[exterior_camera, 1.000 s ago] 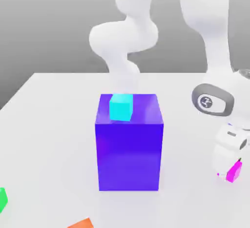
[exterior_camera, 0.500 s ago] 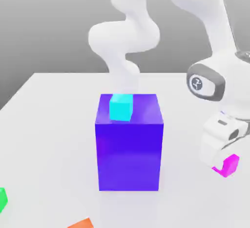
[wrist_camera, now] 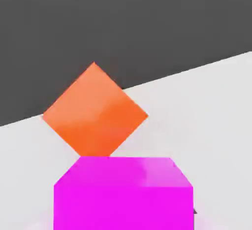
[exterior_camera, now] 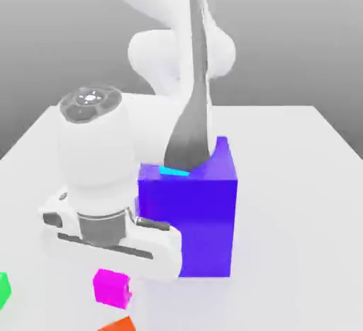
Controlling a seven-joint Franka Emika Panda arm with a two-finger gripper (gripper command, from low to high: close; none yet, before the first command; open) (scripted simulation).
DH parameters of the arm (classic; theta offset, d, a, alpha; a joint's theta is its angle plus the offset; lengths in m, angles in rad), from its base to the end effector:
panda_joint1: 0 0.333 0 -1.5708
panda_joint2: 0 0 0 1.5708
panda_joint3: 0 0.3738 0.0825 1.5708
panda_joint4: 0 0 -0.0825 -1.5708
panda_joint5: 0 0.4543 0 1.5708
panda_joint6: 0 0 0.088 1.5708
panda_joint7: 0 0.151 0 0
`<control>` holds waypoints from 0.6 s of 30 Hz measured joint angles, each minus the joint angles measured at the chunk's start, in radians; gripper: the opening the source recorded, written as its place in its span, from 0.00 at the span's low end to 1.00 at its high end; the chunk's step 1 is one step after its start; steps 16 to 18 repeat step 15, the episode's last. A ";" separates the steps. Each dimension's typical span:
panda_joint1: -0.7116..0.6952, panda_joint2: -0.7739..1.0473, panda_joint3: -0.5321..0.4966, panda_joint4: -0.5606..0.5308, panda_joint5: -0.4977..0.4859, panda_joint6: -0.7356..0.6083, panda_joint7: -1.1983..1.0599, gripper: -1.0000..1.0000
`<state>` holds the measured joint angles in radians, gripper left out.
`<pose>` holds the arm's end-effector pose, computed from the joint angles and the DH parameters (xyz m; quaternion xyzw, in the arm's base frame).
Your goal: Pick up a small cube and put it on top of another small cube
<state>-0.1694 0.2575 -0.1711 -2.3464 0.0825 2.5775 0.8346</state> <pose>0.5297 -0.1911 0.1744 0.8138 -0.5811 -0.0103 0.0026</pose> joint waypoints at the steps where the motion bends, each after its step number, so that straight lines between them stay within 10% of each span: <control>1: -0.027 0.002 -0.022 0.010 0.011 -0.005 -0.003 0.00; 4: -0.123 0.074 -0.068 0.066 0.070 0.013 -0.025 0.00; 5: -0.164 0.125 -0.071 0.094 0.102 0.036 -0.038 1.00; 18: -0.194 0.089 -0.113 0.130 0.088 -0.034 -0.016 1.00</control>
